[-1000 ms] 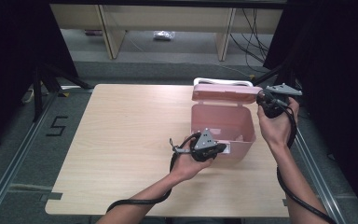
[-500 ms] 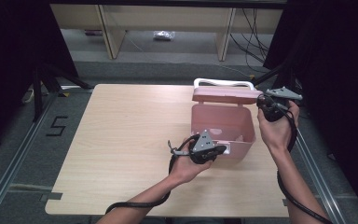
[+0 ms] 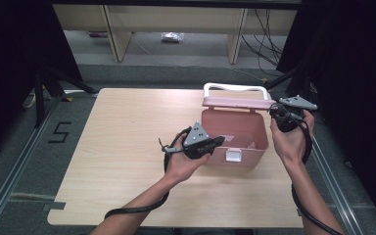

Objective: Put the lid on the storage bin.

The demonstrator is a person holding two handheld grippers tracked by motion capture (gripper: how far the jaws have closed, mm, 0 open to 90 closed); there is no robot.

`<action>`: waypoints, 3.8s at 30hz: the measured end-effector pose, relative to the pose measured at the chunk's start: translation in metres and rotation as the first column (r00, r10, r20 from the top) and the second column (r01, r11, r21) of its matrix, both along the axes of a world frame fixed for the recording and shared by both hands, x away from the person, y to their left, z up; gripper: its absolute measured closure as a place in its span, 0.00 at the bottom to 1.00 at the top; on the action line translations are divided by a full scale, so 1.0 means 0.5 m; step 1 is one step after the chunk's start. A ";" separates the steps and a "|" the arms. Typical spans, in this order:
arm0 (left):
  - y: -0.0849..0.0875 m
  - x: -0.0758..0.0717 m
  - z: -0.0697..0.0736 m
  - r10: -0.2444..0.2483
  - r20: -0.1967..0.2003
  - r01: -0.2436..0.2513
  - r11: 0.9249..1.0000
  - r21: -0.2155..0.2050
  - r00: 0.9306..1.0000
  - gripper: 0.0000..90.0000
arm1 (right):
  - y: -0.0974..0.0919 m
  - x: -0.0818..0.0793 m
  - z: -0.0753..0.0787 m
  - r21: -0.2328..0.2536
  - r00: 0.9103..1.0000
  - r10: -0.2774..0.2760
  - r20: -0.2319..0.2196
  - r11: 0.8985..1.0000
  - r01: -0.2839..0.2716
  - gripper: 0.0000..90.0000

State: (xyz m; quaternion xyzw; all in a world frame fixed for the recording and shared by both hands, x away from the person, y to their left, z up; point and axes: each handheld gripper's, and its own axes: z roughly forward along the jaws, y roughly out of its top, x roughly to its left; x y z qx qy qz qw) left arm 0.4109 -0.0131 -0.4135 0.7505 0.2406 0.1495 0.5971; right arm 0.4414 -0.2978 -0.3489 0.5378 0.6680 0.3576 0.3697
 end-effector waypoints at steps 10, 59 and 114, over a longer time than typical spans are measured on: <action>0.032 0.033 0.022 0.071 0.001 -0.071 0.997 -0.022 0.997 1.00 | 0.002 -0.014 -0.006 0.005 1.000 0.008 -0.005 1.000 -0.008 0.98; 0.052 0.046 0.031 0.102 0.000 -0.102 0.994 -0.025 0.995 1.00 | -0.022 -0.095 -0.059 0.064 0.989 0.047 -0.139 0.997 -0.039 1.00; 0.086 -0.016 -0.020 0.001 -0.066 0.005 0.996 0.092 0.998 1.00 | -0.046 -0.126 -0.071 0.106 0.992 0.027 -0.126 0.994 -0.014 1.00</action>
